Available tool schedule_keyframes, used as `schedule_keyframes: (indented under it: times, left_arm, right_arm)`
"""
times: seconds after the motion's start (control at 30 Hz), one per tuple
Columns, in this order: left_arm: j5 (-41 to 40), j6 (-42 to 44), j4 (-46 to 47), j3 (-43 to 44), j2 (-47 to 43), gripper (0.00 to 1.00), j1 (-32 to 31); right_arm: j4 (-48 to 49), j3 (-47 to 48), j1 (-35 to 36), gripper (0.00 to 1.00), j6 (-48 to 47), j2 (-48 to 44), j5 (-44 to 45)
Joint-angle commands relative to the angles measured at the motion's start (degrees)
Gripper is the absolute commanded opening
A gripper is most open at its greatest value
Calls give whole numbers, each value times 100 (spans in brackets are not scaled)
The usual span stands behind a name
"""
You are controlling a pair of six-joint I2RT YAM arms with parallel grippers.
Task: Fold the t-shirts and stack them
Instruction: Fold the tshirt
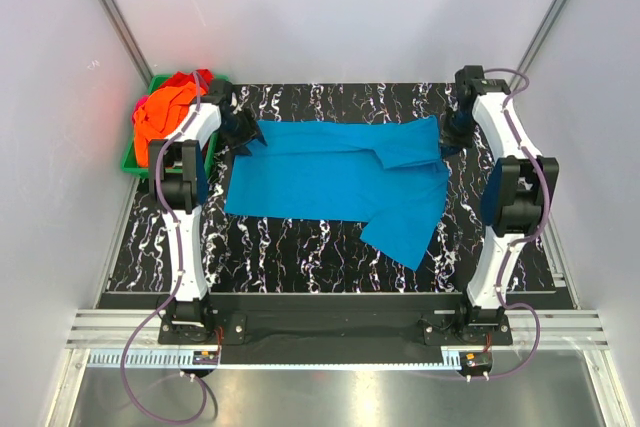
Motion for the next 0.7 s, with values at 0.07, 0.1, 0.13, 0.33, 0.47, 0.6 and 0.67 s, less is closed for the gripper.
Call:
schedule_keyframes:
  times: [0.07,0.1,0.13,0.33,0.47,0.6,0.67]
  left_arm:
    - [-351,209,-231,84,151,63,106]
    - [-351,218,-239,93,151,63,106]
    - [-359,218,-248,102,151,64,106]
    - [-508,201,-362,119,142,64,114]
    - [-561,253,-442,84,134,64,114]
    - [-413,139,-468,-3,64,64,114]
    - [-211,34,-355,-91,-68,64,106]
  right_arm:
    - [316,-951,-1,0,31,-629,-125]
    - [491,-1196,-1,0,58,-647,-133]
    - [579,-1321,-1,0,84,-665,-125]
    - [1239,-2095,-1,0,374,-612,-72]
    - [1529,-2394,-10,10,489,-664,147]
    - [1696,-2158,-203,32,436,-788,-79]
    - [1793,-1965,-229,38,270,-718,-247]
